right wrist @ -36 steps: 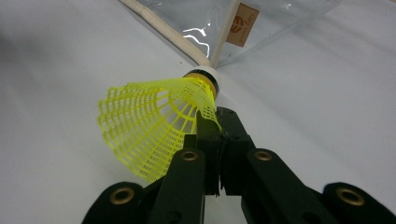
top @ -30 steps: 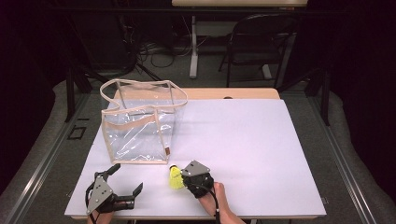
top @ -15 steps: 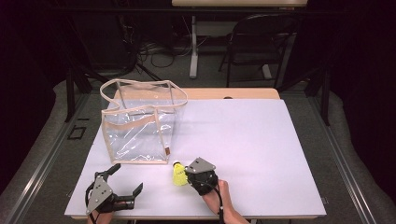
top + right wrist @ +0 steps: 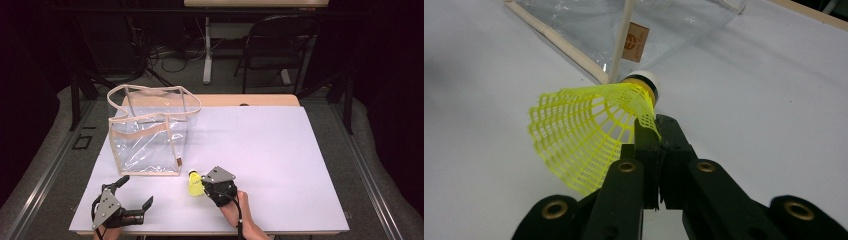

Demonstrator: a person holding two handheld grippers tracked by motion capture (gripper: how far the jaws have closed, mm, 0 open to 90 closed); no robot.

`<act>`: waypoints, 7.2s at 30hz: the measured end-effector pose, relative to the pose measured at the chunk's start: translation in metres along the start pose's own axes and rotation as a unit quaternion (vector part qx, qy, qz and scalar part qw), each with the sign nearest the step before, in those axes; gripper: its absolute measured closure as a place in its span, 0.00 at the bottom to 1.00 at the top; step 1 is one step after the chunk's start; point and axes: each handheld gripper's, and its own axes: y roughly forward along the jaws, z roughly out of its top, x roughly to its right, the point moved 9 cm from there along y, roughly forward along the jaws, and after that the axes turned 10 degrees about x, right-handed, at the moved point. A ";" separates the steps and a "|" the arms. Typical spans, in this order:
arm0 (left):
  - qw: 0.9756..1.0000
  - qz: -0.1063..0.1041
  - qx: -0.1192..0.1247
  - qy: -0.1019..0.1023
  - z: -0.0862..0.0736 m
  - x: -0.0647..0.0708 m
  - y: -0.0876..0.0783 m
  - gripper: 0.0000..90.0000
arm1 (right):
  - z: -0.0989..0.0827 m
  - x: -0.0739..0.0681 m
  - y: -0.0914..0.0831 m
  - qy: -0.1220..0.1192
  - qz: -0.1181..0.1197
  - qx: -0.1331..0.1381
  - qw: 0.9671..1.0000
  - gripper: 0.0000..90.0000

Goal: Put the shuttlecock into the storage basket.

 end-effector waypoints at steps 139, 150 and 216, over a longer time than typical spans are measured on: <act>1.000 -0.002 -0.007 0.004 -0.001 0.001 0.001 0.00 | 0.049 0.101 -0.019 0.038 -0.071 0.029 0.996 0.99; 1.000 -0.002 -0.007 0.003 -0.001 0.001 0.001 0.00 | 0.056 0.105 -0.022 0.036 -0.074 0.031 0.996 0.99; 1.000 -0.002 -0.001 0.003 0.000 0.002 0.000 0.00 | 0.120 0.123 -0.034 0.007 -0.089 0.070 0.994 0.99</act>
